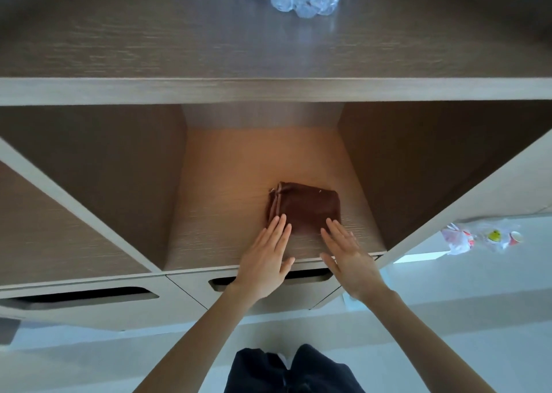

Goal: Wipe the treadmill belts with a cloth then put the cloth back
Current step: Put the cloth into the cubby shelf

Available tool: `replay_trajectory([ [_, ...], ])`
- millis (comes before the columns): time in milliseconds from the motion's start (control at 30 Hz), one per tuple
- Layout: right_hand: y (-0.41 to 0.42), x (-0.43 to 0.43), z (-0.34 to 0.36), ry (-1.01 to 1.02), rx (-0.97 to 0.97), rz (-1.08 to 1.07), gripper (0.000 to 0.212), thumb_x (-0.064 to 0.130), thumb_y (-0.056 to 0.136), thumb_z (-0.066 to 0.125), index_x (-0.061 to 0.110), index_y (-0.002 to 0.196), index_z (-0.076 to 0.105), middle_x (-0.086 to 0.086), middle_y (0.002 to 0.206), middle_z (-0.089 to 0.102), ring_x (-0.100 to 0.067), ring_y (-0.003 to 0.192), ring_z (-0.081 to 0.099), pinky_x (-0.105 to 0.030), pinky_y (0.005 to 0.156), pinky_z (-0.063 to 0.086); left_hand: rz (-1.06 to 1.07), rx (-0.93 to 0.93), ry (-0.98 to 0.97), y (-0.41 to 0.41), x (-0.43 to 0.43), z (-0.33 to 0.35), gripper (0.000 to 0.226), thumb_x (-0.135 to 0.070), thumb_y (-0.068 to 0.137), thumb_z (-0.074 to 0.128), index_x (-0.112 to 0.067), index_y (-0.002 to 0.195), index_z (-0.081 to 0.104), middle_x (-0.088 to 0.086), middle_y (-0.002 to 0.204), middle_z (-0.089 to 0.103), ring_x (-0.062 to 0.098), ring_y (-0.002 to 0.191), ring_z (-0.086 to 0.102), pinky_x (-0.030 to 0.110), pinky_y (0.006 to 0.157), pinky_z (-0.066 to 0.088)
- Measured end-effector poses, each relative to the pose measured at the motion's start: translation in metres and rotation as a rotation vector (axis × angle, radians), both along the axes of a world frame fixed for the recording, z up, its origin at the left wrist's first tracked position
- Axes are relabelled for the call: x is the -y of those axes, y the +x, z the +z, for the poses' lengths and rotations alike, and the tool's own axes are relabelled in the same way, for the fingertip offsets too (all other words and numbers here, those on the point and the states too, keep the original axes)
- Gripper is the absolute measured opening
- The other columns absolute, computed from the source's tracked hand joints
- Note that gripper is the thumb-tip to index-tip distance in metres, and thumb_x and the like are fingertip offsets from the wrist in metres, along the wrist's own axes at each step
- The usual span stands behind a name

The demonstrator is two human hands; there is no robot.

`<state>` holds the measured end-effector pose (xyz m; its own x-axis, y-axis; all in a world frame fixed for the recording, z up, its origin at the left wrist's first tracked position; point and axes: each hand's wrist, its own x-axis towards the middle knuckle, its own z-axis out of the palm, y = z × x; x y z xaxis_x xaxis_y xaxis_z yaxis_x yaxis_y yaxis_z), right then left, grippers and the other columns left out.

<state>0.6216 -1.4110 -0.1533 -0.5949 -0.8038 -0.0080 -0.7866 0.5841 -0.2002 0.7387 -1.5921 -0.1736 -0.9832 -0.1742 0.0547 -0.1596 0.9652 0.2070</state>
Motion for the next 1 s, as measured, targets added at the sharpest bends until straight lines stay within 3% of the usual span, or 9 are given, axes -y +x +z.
replay_trajectory([
  [200,-0.034,0.012,0.001,0.093,-0.052,-0.072,0.050,0.035,0.103,0.027,0.016,0.149,0.021,-0.001,0.159,0.005,-0.011,0.145,-0.007,-0.027,0.115,-0.004,0.020,-0.002,0.056,-0.044,0.004,0.000,0.064,-0.044,0.100,0.026,-0.013,0.150,0.002,0.001,0.157,-0.012,0.010,0.142,-0.015,0.025,0.115,0.000],
  [433,-0.086,0.036,0.018,0.175,0.052,-0.173,0.050,0.032,0.104,0.021,0.016,0.151,0.014,0.001,0.160,-0.004,-0.011,0.145,-0.009,-0.030,0.118,0.012,0.013,0.065,0.092,-0.112,0.020,0.005,0.060,-0.038,0.101,0.026,-0.011,0.149,0.003,0.003,0.158,-0.010,0.012,0.143,-0.013,0.029,0.118,0.003],
  [567,-0.118,0.051,0.029,0.268,0.058,-0.166,0.052,0.031,0.105,0.020,0.010,0.151,0.009,-0.005,0.160,-0.006,-0.017,0.146,-0.009,-0.029,0.117,0.003,0.019,0.094,0.063,-0.147,0.031,0.014,0.056,-0.033,0.102,0.027,-0.011,0.149,0.006,0.004,0.158,-0.008,0.014,0.144,-0.010,0.032,0.118,0.007],
  [800,-0.150,0.093,0.024,0.333,0.046,-0.244,0.066,0.043,0.102,0.024,0.004,0.150,0.001,-0.013,0.158,-0.011,-0.025,0.145,-0.013,-0.037,0.119,0.001,0.111,0.153,0.018,-0.195,0.048,0.021,0.060,-0.037,0.100,0.029,-0.015,0.150,0.004,0.000,0.158,-0.009,0.012,0.144,-0.010,0.035,0.116,0.017],
  [1000,-0.179,0.111,0.021,0.328,0.036,-0.215,0.068,0.044,0.101,0.026,0.003,0.149,0.001,-0.015,0.158,-0.010,-0.027,0.145,-0.011,-0.039,0.119,0.002,0.154,0.109,-0.001,-0.217,0.060,0.022,0.060,-0.037,0.099,0.032,-0.016,0.150,0.010,-0.001,0.159,-0.001,0.012,0.145,-0.004,0.037,0.117,0.014],
])
